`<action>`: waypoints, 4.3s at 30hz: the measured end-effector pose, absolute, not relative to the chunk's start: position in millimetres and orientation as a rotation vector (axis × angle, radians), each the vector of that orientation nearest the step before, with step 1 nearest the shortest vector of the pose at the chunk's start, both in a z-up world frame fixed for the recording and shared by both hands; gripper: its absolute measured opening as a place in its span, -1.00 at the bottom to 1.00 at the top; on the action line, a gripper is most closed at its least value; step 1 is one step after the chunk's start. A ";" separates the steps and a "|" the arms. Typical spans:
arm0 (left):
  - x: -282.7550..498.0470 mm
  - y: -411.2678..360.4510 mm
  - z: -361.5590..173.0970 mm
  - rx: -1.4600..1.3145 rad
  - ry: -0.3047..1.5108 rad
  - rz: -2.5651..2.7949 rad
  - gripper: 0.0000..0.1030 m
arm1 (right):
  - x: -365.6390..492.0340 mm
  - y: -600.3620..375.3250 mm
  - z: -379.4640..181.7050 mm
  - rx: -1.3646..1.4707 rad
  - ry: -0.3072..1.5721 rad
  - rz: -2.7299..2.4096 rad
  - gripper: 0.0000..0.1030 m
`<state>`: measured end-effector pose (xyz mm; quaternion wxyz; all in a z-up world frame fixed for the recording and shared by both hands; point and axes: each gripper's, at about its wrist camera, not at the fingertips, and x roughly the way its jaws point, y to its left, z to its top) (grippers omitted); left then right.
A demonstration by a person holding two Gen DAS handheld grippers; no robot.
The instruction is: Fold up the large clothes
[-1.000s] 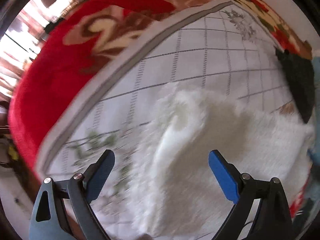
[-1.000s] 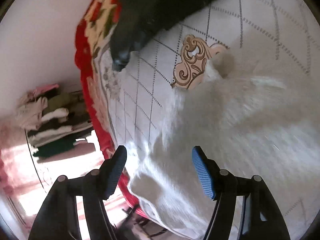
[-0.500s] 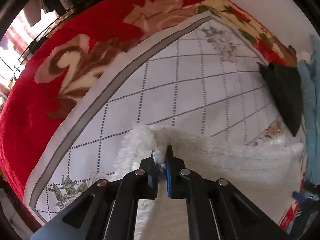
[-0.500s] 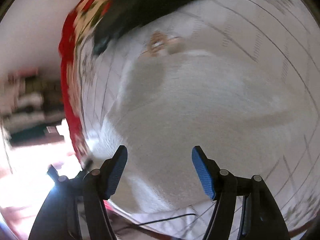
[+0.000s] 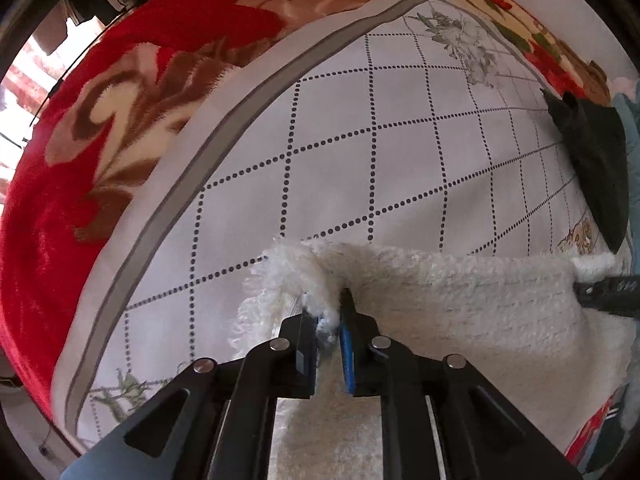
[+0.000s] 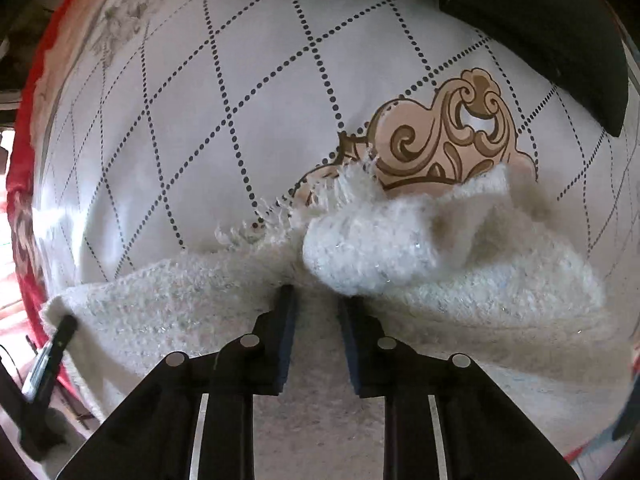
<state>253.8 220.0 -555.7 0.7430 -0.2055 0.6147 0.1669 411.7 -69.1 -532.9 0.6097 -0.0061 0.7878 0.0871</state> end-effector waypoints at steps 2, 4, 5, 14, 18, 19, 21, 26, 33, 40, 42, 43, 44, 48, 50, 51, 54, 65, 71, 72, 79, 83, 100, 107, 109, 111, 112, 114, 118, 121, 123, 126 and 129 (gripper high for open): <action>252.8 217.7 -540.7 -0.431 1.344 0.366 -0.59 | 414.2 -91.1 -502.0 0.126 1.775 0.264 -0.48; 250.5 211.9 -519.0 -0.377 1.321 0.369 0.06 | 408.8 -122.0 -463.0 0.240 1.649 0.325 0.03; 249.2 209.0 -511.6 -0.363 1.309 0.364 0.58 | 402.0 -143.4 -441.2 0.280 1.568 0.323 0.38; 277.3 130.0 -486.8 -0.317 1.258 0.261 0.76 | 364.5 -227.6 -478.0 0.400 1.626 0.190 -0.46; 305.4 86.1 -506.5 -0.327 1.322 0.214 0.76 | 383.9 -226.8 -555.6 0.320 1.707 0.108 -1.00; 308.6 79.0 -508.1 -0.347 1.351 0.203 0.76 | 388.7 -229.2 -552.5 0.340 1.735 0.088 -1.00; 305.3 70.1 -500.9 -0.357 1.344 0.197 0.76 | 394.5 -228.6 -526.3 0.316 1.741 0.073 -1.00; 282.5 84.3 -504.8 -0.266 1.370 0.321 0.76 | 375.7 -180.3 -460.0 0.232 1.656 0.338 -0.90; 263.6 122.8 -507.2 -0.253 1.363 0.448 0.76 | 360.1 -80.5 -552.1 -0.202 1.779 0.369 -0.97; 281.2 95.4 -499.0 -0.199 1.328 0.366 0.76 | 374.6 -147.0 -525.8 0.242 1.777 0.409 -0.84; 295.0 76.1 -501.5 -0.197 1.330 0.309 0.76 | 360.3 -198.5 -498.2 0.404 1.642 0.409 -0.32; 302.7 63.9 -506.7 -0.206 1.334 0.272 0.76 | 348.0 -231.5 -484.7 0.458 1.552 0.361 0.26; 307.7 55.9 -511.9 -0.205 1.341 0.256 0.76 | 332.3 -265.1 -474.4 0.493 1.467 0.305 0.61; 330.2 24.2 -548.8 -0.113 1.380 0.234 0.76 | 278.4 -356.8 -484.8 0.618 1.407 0.045 0.62; 337.6 22.0 -563.4 -0.098 1.390 0.241 0.84 | 254.7 -396.4 -515.3 0.762 1.387 -0.032 0.62; 339.3 23.1 -565.5 -0.098 1.384 0.246 0.89 | 249.2 -404.4 -531.7 0.802 1.380 -0.038 0.62; 341.6 27.9 -566.6 -0.106 1.388 0.238 0.98 | 247.7 -424.1 -569.3 0.997 1.281 0.061 0.65; 343.3 8.0 -556.1 -0.023 1.381 0.218 0.97 | 269.7 -399.5 -581.8 1.314 1.122 0.269 -0.56; 338.2 -38.9 -562.2 -0.030 1.415 0.069 0.97 | 192.8 -434.2 -546.9 1.339 1.064 0.109 -0.36; 337.0 -46.2 -562.7 -0.028 1.411 0.061 0.97 | 190.5 -434.3 -552.7 1.324 1.088 0.079 -0.24; 335.9 -45.9 -564.2 -0.056 1.407 0.046 1.00 | 178.5 -428.3 -601.9 1.412 1.054 0.197 0.46; 334.5 -45.0 -563.3 -0.029 1.390 0.050 1.00 | 201.4 -412.8 -612.6 1.393 1.039 0.217 0.47; 334.6 -50.5 -563.7 -0.052 1.339 0.127 1.00 | 255.4 -406.0 -561.4 1.263 1.001 0.212 -0.54; 338.8 -37.4 -570.5 -0.110 1.331 0.095 1.00 | 268.6 -365.9 -494.8 1.063 0.991 0.254 -0.57; 339.8 -34.3 -571.8 -0.127 1.332 0.079 1.00 | 272.7 -346.3 -475.1 0.980 1.002 0.267 -0.57; 340.2 -29.8 -572.4 -0.153 1.336 0.059 1.00 | 282.6 -321.0 -455.0 0.879 1.022 0.278 -0.57; 341.4 -24.9 -574.3 -0.178 1.337 0.048 1.00 | 286.9 -308.9 -446.7 0.830 1.033 0.285 -0.57; 345.8 -11.6 -579.1 -0.220 1.340 0.024 1.00 | 287.4 -282.9 -431.2 0.725 1.056 0.290 -0.57; 339.0 30.1 -566.5 -0.372 1.355 0.010 0.99 | 294.2 -228.8 -402.3 0.465 1.064 0.321 -0.57; 306.9 97.5 -533.1 -0.537 1.288 0.079 0.99 | 286.4 -176.4 -389.5 0.266 1.066 0.380 -0.58; 273.5 149.6 -511.8 -0.614 1.242 0.160 0.99 | 278.9 -132.1 -387.9 0.113 1.062 0.444 -0.58; 211.6 224.0 -486.4 -0.668 1.197 0.300 0.99 | 259.8 -58.2 -398.7 -0.099 1.065 0.566 -0.58; 150.3 275.3 -467.4 -0.661 1.176 0.431 0.99 | 233.4 8.5 -425.1 -0.259 1.093 0.694 -0.58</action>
